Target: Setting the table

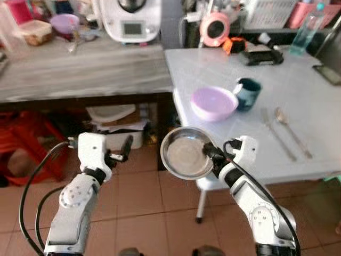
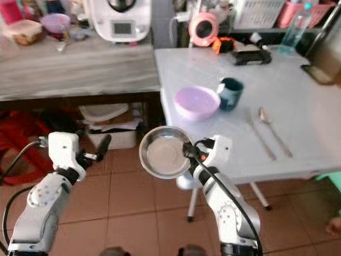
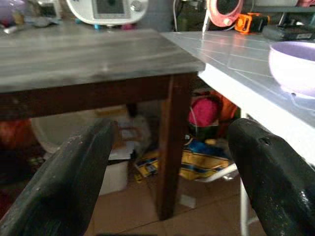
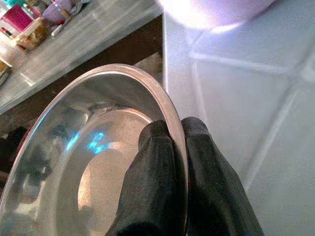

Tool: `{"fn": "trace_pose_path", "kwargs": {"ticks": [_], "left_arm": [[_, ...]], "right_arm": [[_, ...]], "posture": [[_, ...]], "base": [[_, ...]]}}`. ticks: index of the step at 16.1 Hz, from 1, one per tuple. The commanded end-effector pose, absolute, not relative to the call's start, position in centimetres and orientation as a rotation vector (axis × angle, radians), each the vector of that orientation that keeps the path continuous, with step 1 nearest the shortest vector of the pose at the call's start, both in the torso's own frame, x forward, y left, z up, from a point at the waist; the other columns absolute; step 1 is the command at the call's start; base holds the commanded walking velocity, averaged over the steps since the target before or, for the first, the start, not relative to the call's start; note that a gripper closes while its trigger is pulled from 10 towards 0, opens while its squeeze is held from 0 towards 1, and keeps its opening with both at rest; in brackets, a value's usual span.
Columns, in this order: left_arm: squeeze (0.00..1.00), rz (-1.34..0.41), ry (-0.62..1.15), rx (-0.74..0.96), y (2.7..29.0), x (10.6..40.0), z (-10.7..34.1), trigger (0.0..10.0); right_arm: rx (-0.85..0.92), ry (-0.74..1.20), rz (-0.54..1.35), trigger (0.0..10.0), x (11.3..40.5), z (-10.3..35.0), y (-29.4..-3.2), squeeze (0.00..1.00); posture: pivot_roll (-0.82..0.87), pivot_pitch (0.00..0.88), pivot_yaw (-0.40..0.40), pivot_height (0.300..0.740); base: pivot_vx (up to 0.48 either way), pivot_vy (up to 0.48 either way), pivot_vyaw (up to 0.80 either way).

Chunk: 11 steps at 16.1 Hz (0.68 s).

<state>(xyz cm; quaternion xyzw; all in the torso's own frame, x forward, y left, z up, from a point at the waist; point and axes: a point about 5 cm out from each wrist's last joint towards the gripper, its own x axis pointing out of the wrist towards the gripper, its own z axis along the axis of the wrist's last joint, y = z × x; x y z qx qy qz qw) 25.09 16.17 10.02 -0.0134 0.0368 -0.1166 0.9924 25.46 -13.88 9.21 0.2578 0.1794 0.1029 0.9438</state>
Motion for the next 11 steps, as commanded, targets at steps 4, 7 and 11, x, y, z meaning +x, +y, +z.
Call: {"fn": "trace_pose_path", "kwargs": {"ticks": [4,7,11], "left_arm": [[0.00,-0.202,0.041,0.008,16.0,25.7,10.4,10.0],[0.00,-0.140,0.033,0.008,16.2,26.2,10.5,10.0],[0.00,-0.115,0.018,0.025,16.2,26.5,10.6,10.0]], "right_arm": [[0.503,0.348,0.166,10.0,25.4,9.2,-14.9,0.00],[0.473,0.313,0.156,10.0,25.8,9.5,-15.1,0.00],[0.451,0.269,0.150,10.0,26.0,10.0,-15.2,0.00]], "posture": [[-0.03,0.000,0.023,0.740],[-0.03,0.000,0.024,0.740],[-0.03,0.000,0.024,0.740]], "base": [[0.000,0.480,0.00],[0.000,0.480,0.00],[0.000,0.480,0.00]]}}
